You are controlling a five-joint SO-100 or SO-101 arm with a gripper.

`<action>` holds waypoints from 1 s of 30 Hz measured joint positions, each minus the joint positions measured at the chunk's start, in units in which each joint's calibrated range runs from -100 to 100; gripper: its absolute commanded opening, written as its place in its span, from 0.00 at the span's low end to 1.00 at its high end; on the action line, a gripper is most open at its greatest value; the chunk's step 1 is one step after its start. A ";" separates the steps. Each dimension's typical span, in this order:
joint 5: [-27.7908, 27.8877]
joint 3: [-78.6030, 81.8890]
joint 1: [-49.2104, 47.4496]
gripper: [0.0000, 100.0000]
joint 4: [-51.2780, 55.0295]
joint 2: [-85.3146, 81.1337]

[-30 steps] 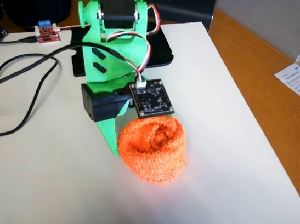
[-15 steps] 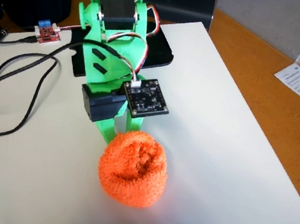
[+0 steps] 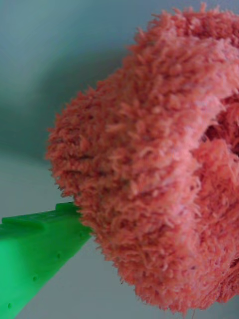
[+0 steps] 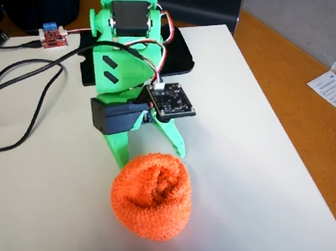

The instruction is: Remove orange objects from table

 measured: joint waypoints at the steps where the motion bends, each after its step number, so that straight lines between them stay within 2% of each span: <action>1: 0.83 0.75 -0.25 0.60 -0.70 -0.27; 5: 2.44 2.72 -0.82 0.62 -5.17 -1.52; 9: 0.34 1.50 -0.25 0.62 -7.15 -3.66; 15: -3.91 -3.75 5.17 0.62 -5.56 -3.84; 21: -5.13 -5.25 9.10 0.62 -4.77 -1.70; 30: -7.42 -18.17 9.18 0.61 -0.89 7.32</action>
